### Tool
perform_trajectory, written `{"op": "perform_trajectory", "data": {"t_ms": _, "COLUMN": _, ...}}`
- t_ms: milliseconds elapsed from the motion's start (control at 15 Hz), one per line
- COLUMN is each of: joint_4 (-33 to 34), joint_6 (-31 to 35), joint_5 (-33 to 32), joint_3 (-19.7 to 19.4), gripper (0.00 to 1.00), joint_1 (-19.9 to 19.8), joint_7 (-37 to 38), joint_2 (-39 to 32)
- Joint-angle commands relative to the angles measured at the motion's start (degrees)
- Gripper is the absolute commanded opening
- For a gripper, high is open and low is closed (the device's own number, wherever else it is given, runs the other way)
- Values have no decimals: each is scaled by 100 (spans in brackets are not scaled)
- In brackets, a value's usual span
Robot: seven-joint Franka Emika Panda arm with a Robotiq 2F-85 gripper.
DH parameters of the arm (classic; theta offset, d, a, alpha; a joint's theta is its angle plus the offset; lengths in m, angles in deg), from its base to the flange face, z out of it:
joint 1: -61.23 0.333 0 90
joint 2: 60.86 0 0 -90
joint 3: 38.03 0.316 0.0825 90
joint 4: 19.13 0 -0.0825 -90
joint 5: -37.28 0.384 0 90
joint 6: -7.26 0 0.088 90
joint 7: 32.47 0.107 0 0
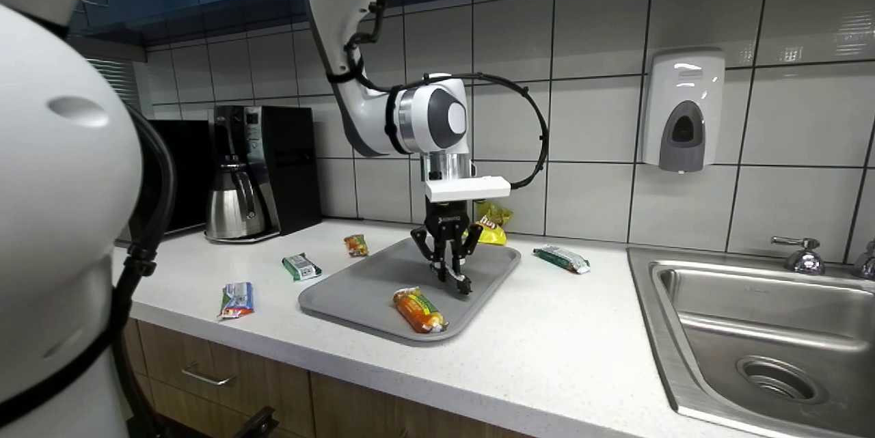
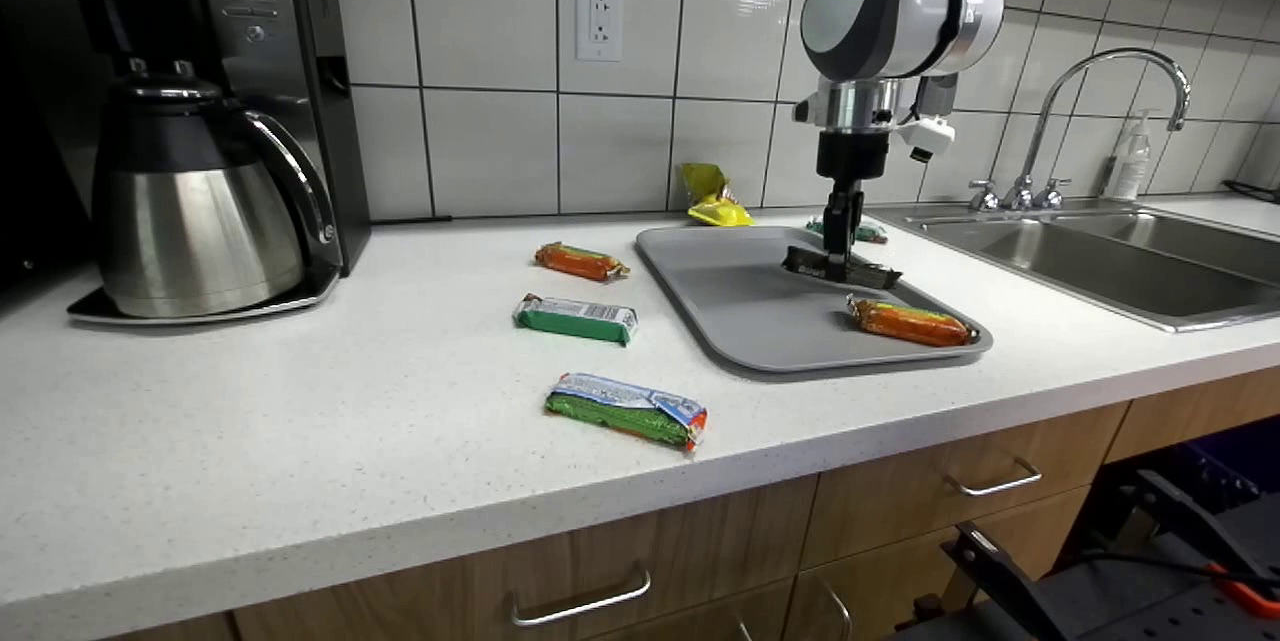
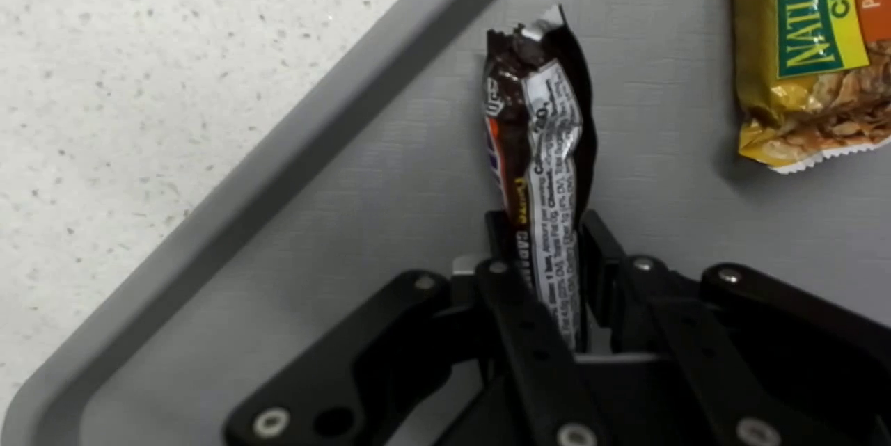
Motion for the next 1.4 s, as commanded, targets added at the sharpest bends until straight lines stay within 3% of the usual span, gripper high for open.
{"op": "perform_trajectory", "data": {"t_ms": 0, "joint_4": -56, "joint_6": -21, "joint_5": 33, "joint_3": 54, "gripper": 51, "joint_1": -11, "joint_7": 176, "joint_2": 62}}
{"op": "perform_trajectory", "data": {"t_ms": 67, "joint_4": -62, "joint_6": -27, "joint_5": 27, "joint_3": 53, "gripper": 51, "joint_1": -17, "joint_7": 169, "joint_2": 69}}
{"op": "perform_trajectory", "data": {"t_ms": 200, "joint_4": -71, "joint_6": -30, "joint_5": 23, "joint_3": 53, "gripper": 61, "joint_1": -25, "joint_7": 153, "joint_2": 84}}
{"op": "perform_trajectory", "data": {"t_ms": 533, "joint_4": -97, "joint_6": -24, "joint_5": 11, "joint_3": 35, "gripper": 98, "joint_1": -61, "joint_7": 85, "joint_2": 141}}
{"op": "perform_trajectory", "data": {"t_ms": 1333, "joint_4": -10, "joint_6": -14, "joint_5": -4, "joint_3": 10, "gripper": 100, "joint_1": -100, "joint_7": 57, "joint_2": 80}}
